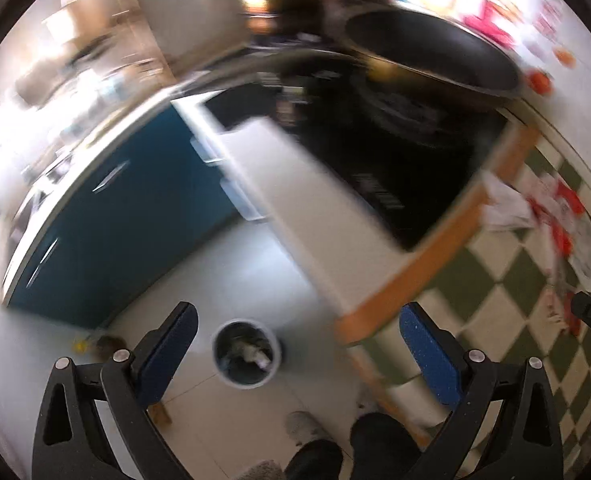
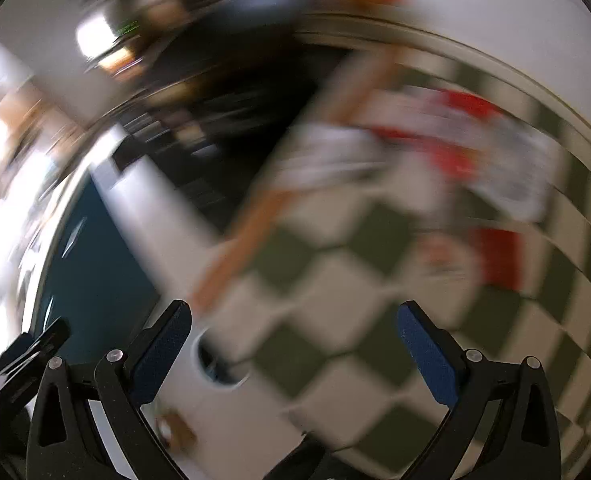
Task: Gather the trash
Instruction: 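Lift both open tools away from the bin back toward the counter, then grasp the white paper towel with the left tool while the right tool grasps the clear plastic wrapper, then carry the towel and wrapper over the bin and open both tools to drop them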
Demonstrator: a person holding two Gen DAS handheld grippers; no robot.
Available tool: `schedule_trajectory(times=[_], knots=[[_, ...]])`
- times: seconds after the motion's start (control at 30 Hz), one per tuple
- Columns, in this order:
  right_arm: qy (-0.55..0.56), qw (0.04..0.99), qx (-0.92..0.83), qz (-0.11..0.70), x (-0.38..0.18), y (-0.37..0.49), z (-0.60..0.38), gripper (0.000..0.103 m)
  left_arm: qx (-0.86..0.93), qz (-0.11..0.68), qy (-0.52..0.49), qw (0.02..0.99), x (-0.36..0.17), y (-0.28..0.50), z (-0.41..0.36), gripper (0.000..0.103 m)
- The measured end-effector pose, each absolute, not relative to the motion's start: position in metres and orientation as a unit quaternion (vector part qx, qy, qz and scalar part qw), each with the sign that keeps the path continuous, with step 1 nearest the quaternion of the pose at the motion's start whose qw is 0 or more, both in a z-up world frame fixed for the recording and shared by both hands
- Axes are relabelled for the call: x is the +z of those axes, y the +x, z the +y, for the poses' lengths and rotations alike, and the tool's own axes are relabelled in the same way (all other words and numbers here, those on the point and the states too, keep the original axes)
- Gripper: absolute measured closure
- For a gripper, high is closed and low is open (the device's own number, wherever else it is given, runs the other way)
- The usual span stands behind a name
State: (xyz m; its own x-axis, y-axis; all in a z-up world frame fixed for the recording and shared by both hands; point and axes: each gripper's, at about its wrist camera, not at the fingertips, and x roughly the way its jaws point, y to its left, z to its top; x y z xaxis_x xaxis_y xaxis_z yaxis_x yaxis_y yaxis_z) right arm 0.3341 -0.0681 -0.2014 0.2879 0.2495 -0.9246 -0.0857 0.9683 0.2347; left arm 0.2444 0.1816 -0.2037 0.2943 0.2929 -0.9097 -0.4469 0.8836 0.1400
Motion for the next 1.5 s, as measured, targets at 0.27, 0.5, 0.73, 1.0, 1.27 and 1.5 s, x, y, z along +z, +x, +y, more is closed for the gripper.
schedule_trajectory(times=[0.27,0.5,0.73,1.0,1.27,1.5], knots=[[0.072,0.789,0.039,0.609,-0.277,0.416,-0.114,0.006,0.162,0.599,0.001,0.784,-0.256,0.366,0.109,0.0],[-0.02,0.809,0.031,0.587,-0.296,0.439,-0.079,0.054,0.085,0.62,-0.027,0.779,-0.285,0.427,0.089,0.001],[0.016,0.81,0.007,0.586,-0.293,0.447,-0.115,0.101,-0.006,0.621,-0.034,0.783,-0.305,0.468,0.058,0.023],[0.046,0.808,0.005,0.588,-0.282,0.435,-0.134,0.101,-0.041,0.609,-0.018,0.792,-0.298,0.457,0.045,0.099],[0.083,0.812,0.076,0.573,-0.233,0.399,-0.113,0.102,-0.004,0.559,-0.1,0.823,-0.234,0.379,0.112,0.099],[0.077,0.78,0.199,0.588,-0.213,0.352,-0.018,0.102,0.075,0.53,-0.19,0.823,-0.204,0.267,0.22,0.099]])
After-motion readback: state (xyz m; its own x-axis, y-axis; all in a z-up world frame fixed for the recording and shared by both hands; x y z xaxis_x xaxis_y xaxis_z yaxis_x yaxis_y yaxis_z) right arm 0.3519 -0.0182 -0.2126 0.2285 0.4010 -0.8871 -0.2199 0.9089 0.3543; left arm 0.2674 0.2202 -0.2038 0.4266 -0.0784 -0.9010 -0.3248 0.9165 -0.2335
